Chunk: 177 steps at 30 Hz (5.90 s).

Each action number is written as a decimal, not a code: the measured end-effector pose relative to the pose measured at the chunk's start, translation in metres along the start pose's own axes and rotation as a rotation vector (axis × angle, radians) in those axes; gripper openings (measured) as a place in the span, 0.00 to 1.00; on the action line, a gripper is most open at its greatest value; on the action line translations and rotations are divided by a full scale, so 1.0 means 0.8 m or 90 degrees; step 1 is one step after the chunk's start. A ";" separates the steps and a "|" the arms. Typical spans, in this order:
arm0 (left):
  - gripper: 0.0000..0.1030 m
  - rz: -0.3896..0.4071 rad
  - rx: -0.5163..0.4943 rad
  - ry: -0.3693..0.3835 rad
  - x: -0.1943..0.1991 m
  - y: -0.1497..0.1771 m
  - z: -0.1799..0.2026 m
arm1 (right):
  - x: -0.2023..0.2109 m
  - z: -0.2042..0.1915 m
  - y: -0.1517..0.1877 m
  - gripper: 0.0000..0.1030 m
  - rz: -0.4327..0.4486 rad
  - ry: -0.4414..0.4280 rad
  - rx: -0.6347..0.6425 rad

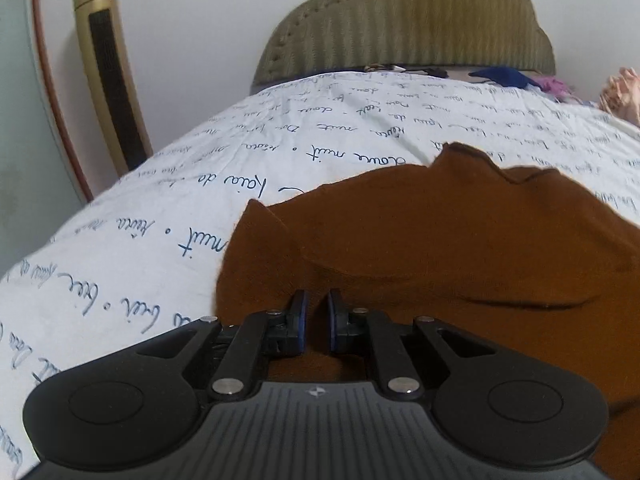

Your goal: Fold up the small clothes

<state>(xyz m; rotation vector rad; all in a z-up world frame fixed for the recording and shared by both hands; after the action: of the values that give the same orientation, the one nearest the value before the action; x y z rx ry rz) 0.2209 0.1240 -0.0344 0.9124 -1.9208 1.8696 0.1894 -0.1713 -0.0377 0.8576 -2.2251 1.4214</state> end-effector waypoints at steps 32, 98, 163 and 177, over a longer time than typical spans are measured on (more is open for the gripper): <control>0.11 0.033 -0.028 0.039 0.148 0.138 -0.086 | 0.160 0.010 0.149 0.37 -0.040 -0.048 0.013; 0.58 -0.001 0.090 0.336 0.281 0.282 -0.121 | 0.259 0.015 0.252 0.74 -0.057 -0.234 -0.067; 0.04 0.038 0.222 0.436 0.281 0.173 -0.148 | 0.271 -0.029 0.184 0.11 -0.009 -0.335 -0.082; 0.04 0.007 0.263 0.418 0.220 0.152 -0.133 | 0.205 0.003 0.161 0.11 0.012 -0.286 -0.151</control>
<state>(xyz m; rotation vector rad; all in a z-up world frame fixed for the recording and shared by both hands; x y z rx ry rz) -0.0095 0.1815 -0.0082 0.3028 -1.1773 2.2447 -0.0183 -0.1824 -0.0295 1.1602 -2.6646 1.0131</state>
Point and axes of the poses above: each gripper's, at about its wrist camera, not at the fingertips, and x roughly against the way its jaws point, z to its right, y to its underside, the point moved 8 cm from there along -x, roughly the way its jaws point
